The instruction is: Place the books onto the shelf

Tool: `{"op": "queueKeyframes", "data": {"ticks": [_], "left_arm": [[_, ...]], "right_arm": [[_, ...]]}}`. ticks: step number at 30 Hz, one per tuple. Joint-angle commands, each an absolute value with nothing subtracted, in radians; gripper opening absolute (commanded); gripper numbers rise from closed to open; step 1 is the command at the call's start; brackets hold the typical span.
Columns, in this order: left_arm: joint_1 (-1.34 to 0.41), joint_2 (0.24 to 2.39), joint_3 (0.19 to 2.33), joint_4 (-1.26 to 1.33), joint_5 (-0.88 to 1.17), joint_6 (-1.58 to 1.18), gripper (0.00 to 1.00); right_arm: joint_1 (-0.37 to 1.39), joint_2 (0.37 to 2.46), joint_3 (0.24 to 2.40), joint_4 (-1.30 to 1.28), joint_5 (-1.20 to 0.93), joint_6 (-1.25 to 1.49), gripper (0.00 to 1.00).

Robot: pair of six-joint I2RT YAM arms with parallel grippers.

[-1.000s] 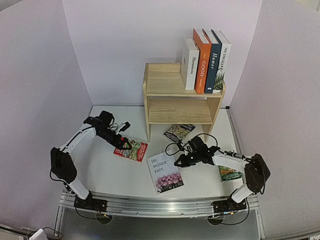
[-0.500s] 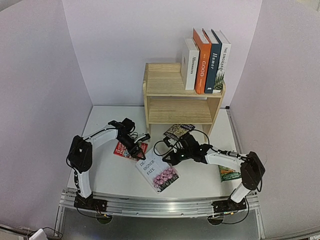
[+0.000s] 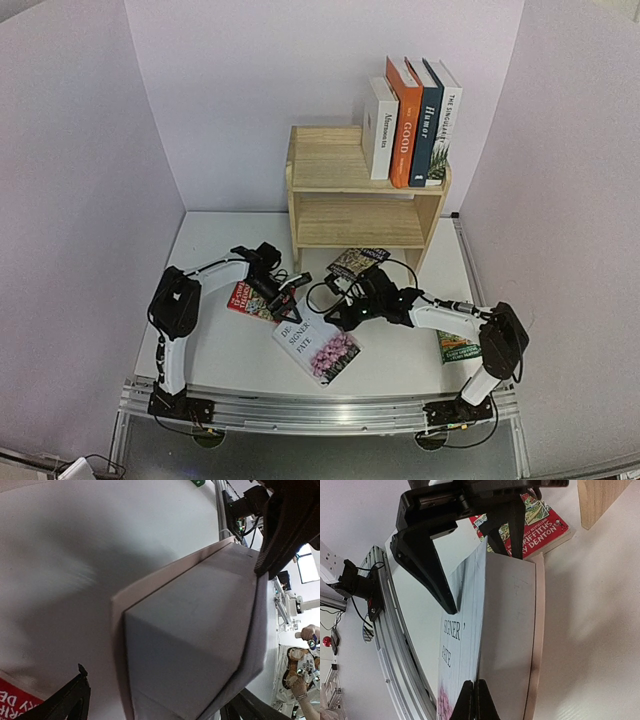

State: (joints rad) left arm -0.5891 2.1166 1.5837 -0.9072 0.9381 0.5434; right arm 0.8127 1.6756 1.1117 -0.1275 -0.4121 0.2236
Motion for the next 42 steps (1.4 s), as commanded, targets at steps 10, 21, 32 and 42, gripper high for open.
{"op": "queueKeyframes", "data": {"ticks": [10,21,32,42], "left_arm": [[-0.600,2.000,1.574,-0.945,1.068,0.510,0.40],[-0.593,1.890,1.541,-0.989,0.996,0.326,0.17],[-0.437,1.760,1.447,-1.081,0.851,0.070,0.19],[-0.332,1.646,1.254,-0.856,0.866,-0.276,0.26]], "right_arm": [[0.781,1.668,1.151,-0.069,-0.337,0.183,0.00],[0.791,1.676,1.202,-0.074,-0.238,0.233,0.34],[1.094,1.655,1.297,-0.115,0.492,0.149,0.84],[1.472,2.028,1.604,-0.165,0.824,-0.155,0.93]]}}
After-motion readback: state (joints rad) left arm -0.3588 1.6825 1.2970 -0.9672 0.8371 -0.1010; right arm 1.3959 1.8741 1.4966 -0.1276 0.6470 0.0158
